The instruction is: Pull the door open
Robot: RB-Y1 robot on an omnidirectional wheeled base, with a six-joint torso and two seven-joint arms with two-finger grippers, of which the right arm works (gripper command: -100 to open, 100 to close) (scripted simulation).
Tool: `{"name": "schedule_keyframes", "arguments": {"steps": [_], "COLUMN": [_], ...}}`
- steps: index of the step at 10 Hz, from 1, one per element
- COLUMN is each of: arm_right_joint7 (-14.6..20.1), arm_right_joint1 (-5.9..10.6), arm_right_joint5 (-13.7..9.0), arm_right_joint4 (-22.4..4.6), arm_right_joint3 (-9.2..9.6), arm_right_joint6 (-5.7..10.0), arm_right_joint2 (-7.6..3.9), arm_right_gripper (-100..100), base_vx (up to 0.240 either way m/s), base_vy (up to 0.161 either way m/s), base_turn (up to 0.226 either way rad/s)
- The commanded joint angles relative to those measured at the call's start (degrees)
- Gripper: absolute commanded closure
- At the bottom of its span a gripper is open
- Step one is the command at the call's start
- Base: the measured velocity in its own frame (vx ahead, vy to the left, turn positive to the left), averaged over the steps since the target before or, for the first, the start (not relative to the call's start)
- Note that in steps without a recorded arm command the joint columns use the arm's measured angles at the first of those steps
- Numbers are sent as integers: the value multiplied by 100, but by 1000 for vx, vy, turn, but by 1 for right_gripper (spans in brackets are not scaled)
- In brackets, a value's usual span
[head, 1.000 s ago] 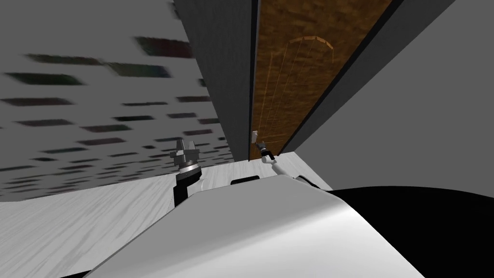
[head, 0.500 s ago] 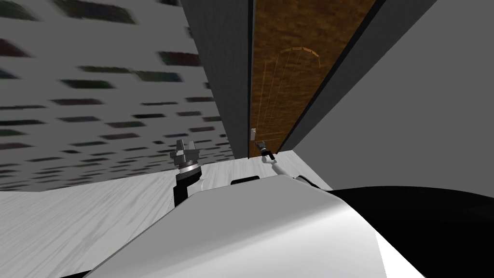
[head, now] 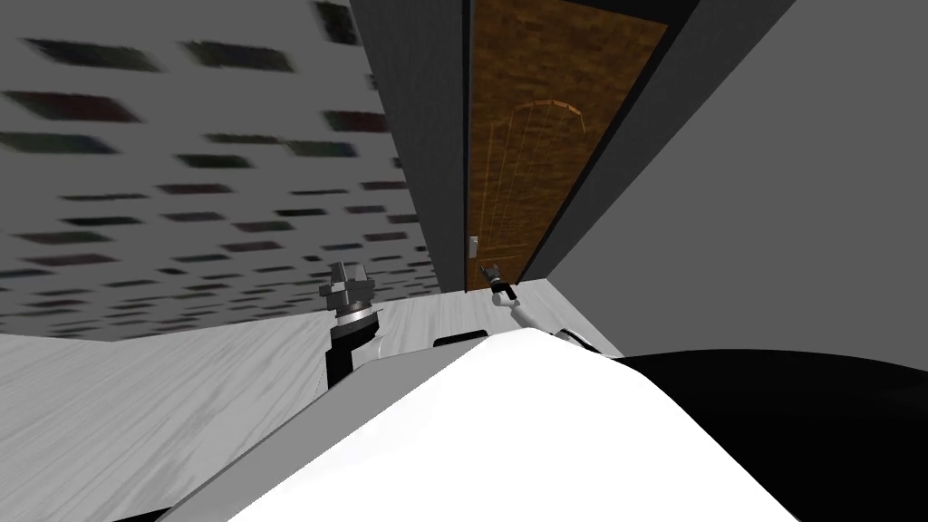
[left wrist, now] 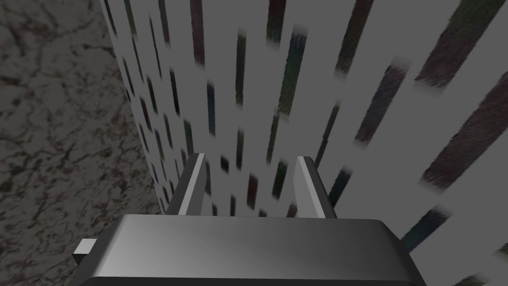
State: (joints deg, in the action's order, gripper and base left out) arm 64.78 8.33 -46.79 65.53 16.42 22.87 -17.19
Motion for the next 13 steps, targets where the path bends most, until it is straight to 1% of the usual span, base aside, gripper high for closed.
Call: {"name": "schedule_keyframes", "arguments": {"steps": [1, 5, 7, 8, 10, 11, 12, 13], "arm_right_joint7": [-11, -33, -61, -83, -114, -136, -140, -165], "arm_right_joint1": [16, 64, 126, 173, 241, 290, 297, 354], "arm_right_joint5": [-1, -1, -1, -1, -1, -1, -1, -1], "arm_right_joint4": [-28, -121, -245, -337, -470, -567, -581, -692], "arm_right_joint3": [-36, -140, -277, -380, -527, -635, -650, -774], "arm_right_joint6": [7, 37, 77, 108, 151, 183, 187, 224], "arm_right_joint2": [3, 6, 11, 14, 19, 23, 24, 28], "arm_right_gripper": [-100, -100, -100, -100, -100, -100, -100, -100], "base_vx": [-188, -202, -189, -142, -64, 8, 21, 26], "base_vy": [-46, -28, -48, -82, -85, -85, -62, -66], "base_turn": [49, 57, 141, 178, 155, 187, 86, 143]}}
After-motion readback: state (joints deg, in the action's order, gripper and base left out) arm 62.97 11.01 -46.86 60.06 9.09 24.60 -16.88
